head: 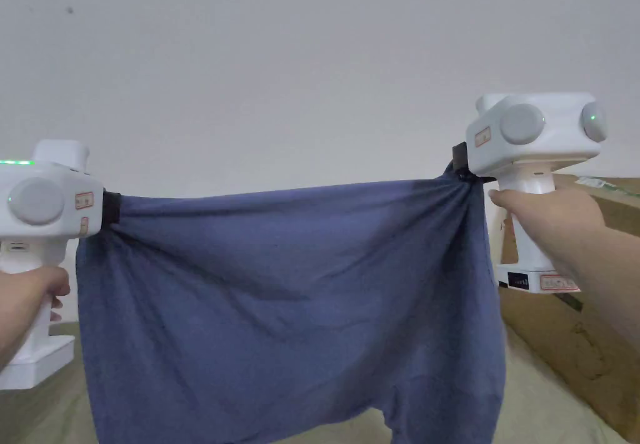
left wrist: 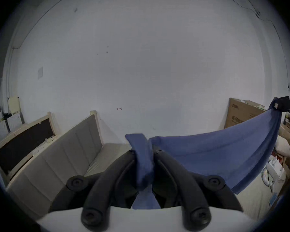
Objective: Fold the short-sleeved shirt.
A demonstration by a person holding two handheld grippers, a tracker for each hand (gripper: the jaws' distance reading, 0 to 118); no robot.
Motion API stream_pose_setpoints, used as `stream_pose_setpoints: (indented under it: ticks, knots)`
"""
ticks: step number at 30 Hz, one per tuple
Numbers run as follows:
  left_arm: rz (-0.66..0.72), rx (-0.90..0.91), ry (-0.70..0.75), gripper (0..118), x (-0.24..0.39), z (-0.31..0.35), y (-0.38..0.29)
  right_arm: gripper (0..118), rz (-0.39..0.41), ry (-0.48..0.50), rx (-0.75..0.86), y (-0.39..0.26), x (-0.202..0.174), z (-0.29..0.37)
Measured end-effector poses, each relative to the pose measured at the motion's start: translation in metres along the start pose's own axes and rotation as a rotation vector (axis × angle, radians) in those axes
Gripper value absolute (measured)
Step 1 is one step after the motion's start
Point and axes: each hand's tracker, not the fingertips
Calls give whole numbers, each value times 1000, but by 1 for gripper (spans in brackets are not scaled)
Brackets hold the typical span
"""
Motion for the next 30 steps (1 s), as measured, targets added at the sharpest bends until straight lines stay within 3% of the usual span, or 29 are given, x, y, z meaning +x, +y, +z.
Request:
stream_pose_setpoints:
  ticks: [4, 7, 14, 17, 19, 22, 30]
  knots:
    - [62, -3, 4, 10, 3, -28, -26, 5, -13, -8, 2, -27, -1, -33]
    - [122, -116, -25, 10, 12, -47, -79, 5, -54, -12, -88, -93, 4, -61]
    - [166, -557, -148, 10, 38, -34, -304, 5, -182, 33, -568, -386, 35, -78]
    - [131, -760, -198, 10, 38, 6, -391, 5, -179, 4, -697, -492, 48, -31]
    - [138, -813, -207, 10, 28, 43, -428, 5, -212, 50, -713, -539, 59, 19]
    - [157, -781, -232, 10, 12, 101, -442, 5, -289, 131, -588, -549, 75, 95]
    - [201, -795, -265, 10, -7, 193, -429, 5, -303, 125, -640, -557, 89, 201]
